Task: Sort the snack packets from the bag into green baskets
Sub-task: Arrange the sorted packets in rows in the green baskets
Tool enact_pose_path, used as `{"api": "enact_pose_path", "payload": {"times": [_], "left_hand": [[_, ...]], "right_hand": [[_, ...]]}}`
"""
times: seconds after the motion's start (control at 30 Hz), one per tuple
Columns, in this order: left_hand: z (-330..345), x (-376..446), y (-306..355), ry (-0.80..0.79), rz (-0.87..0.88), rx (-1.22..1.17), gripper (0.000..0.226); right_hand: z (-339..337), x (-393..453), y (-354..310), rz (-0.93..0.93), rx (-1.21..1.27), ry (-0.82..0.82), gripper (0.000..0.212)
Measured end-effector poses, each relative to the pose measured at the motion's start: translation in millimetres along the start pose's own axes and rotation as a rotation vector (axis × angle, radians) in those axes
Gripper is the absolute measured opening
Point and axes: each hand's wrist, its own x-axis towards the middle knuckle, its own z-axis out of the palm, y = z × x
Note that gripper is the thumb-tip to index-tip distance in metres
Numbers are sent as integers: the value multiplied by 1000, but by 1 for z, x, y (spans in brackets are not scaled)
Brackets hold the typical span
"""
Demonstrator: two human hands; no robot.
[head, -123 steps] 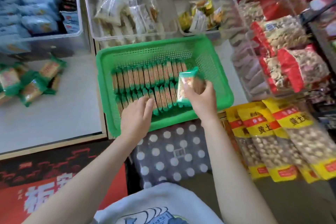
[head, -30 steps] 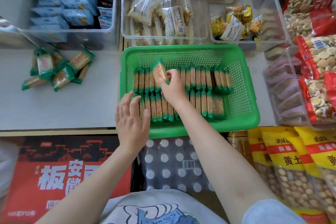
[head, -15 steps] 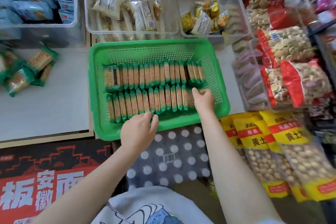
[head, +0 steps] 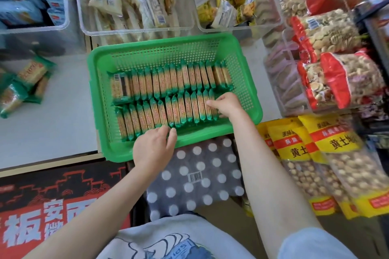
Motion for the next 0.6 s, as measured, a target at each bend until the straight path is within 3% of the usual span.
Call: {"api": "enact_pose_path", "payload": {"times": [0.13, 0.3, 0.43, 0.53, 0.6], "left_hand": [[-1, -1, -3, -12, 25, -77, 40], [-17, -3, -21, -59, 35, -450, 38], [-50, -10, -65, 230, -19, -531, 34], [-71, -12, -134, 432, -235, -510, 26], [-70, -13, -194, 454, -409, -430, 20]], "right_hand": [[11, -14, -7, -106, -71, -35, 17], [16, -28, -21, -81, -60, 96, 24], [41, -61, -60, -239, 48, 172, 20], [97, -98, -120, -484, 68, 16, 19], [141, -119, -158, -620, 60, -99, 19]]}}
